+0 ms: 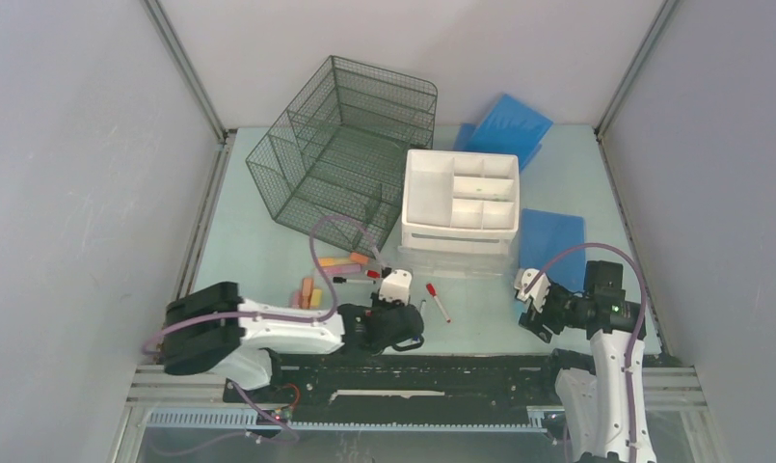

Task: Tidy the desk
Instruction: Pick up the stationery from the center of the board, then place the stationery in the drawer, then pick up the stationery from the center of the board.

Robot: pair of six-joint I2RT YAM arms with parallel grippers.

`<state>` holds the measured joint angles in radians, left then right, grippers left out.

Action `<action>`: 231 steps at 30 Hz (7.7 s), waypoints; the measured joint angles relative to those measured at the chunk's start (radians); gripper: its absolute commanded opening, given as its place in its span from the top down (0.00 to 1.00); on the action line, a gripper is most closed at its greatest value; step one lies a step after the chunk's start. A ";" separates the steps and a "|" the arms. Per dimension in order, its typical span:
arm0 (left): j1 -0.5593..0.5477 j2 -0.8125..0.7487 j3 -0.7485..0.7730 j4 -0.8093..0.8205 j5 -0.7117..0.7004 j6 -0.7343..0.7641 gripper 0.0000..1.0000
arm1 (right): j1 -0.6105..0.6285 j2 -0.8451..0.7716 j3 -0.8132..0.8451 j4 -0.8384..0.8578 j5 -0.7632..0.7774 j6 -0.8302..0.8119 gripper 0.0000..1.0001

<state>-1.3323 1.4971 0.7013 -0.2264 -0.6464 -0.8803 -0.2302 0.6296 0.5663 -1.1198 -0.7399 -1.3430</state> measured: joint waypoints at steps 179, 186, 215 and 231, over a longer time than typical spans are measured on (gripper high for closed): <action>0.814 -0.322 -0.253 -0.087 0.172 0.117 0.62 | -0.281 -0.032 0.033 -0.256 -0.130 -0.283 0.28; 0.816 -0.312 -0.253 -0.052 0.202 0.109 0.75 | -0.288 -0.032 0.046 -0.267 -0.135 -0.296 0.27; 0.816 -0.973 -0.452 -0.013 0.426 0.166 1.00 | -0.328 -0.035 0.048 -0.318 -0.146 -0.354 0.27; 0.816 -1.136 -0.562 0.441 0.937 0.260 1.00 | -0.333 -0.037 0.084 -0.366 -0.167 -0.377 0.27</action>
<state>-0.5167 0.3607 0.1390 0.2142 0.2901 -0.6201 -0.5636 0.5930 0.6506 -1.4860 -0.9073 -1.7203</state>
